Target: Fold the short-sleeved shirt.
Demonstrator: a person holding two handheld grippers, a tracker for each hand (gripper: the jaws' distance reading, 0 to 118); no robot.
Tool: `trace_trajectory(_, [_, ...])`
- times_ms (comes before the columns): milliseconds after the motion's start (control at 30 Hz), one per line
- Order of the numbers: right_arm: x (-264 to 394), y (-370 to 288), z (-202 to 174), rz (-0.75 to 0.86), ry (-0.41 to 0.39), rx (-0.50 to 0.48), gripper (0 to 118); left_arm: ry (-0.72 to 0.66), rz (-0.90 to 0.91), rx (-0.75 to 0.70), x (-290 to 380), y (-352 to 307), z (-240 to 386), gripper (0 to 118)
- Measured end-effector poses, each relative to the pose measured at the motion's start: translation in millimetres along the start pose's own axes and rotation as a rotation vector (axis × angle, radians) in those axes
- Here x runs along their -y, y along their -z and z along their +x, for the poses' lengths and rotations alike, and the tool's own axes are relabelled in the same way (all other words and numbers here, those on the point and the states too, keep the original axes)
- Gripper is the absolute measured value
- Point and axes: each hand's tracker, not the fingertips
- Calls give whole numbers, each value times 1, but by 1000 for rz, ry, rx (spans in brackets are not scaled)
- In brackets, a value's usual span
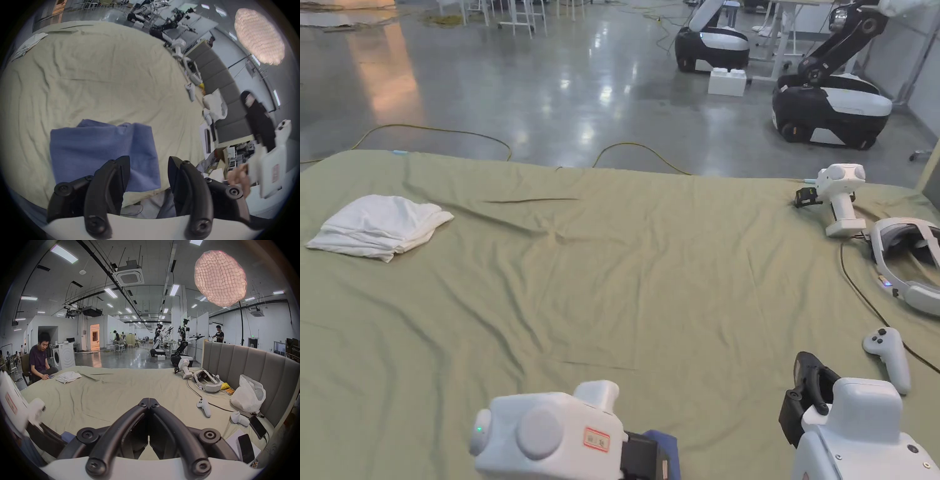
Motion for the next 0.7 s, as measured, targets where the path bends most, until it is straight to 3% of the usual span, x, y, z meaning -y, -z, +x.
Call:
trace_trajectory(67, [1, 0, 0, -2, 10, -1, 0, -9, 31, 7, 0, -9, -7, 41])
trace_trajectory(100, [1, 0, 0, -4, 13, 0, 0, -4, 29, -3, 0, -8, -10, 23])
trace_trajectory(133, [2, 0, 0, -6, 17, 1, 0, 1, 28, -24, -1, -2, -13, 21])
trace_trajectory(200, [3, 1, 0, -11, 23, -4, 0, -7, 3, -56, 2, 17, -21, 19])
trace_trajectory(333, [6, 0, -1, -17, 20, -5, 0, -36, -102, 26, 13, 64, -28, 19])
trace_trajectory(433, [7, 0, 0, -24, 17, -3, 0, 41, -132, -42, 26, 98, -29, 19])
trace_trajectory(700, [4, -4, -1, -16, 5, -4, 0, -2, -59, 4, 35, 92, -38, 17])
